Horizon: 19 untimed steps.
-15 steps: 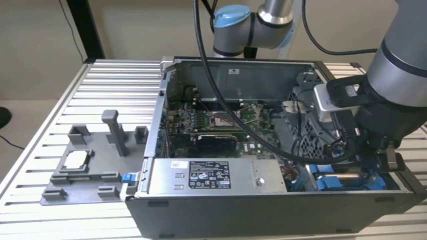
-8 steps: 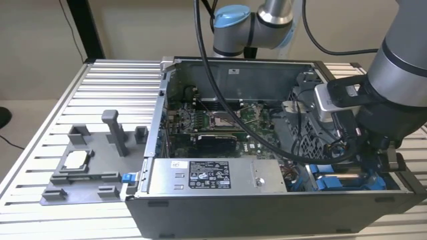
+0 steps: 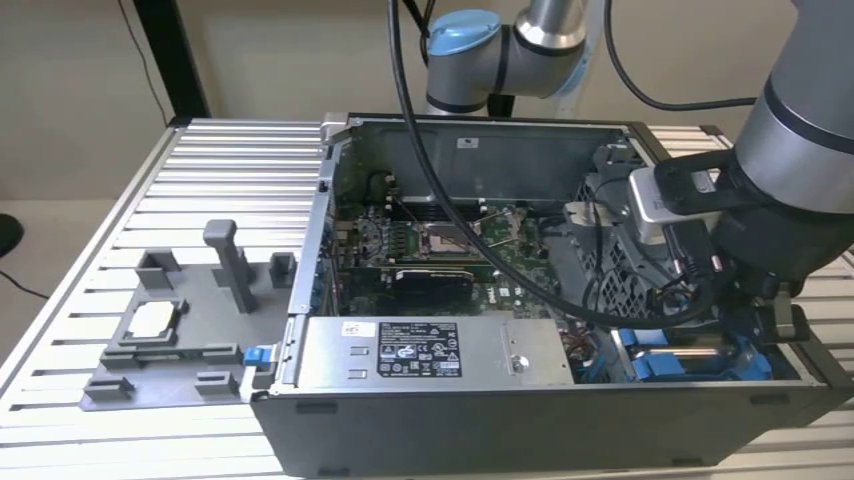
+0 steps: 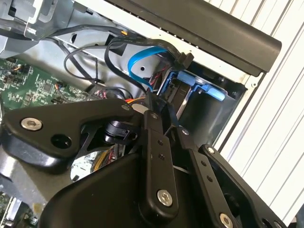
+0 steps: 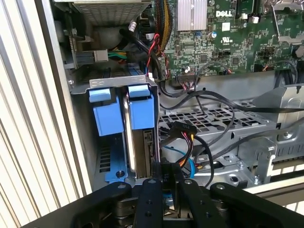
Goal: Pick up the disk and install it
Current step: 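Insert the first disk wire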
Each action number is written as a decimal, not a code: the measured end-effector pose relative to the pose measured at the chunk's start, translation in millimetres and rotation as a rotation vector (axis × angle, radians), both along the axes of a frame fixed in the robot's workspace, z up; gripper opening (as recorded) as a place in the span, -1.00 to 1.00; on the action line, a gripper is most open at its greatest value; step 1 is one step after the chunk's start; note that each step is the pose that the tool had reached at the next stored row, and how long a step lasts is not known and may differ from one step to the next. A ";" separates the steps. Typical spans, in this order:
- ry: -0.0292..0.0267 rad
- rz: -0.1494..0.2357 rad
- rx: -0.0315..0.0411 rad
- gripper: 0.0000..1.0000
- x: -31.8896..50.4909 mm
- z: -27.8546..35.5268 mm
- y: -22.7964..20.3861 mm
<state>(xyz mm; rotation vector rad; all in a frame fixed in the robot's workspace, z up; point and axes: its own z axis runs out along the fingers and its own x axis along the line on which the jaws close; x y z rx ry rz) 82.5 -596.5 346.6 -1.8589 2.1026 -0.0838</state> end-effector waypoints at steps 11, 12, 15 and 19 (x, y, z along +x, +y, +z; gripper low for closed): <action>-0.0001 0.000 -0.0014 -1.00 0.0 0.0 0.0; -0.0001 -0.001 -0.0028 -1.00 0.2 -0.2 0.1; 0.0016 -0.004 -0.0228 -1.00 2.2 -0.5 0.0; 0.0217 -0.004 -0.0715 -1.00 7.5 -0.5 0.4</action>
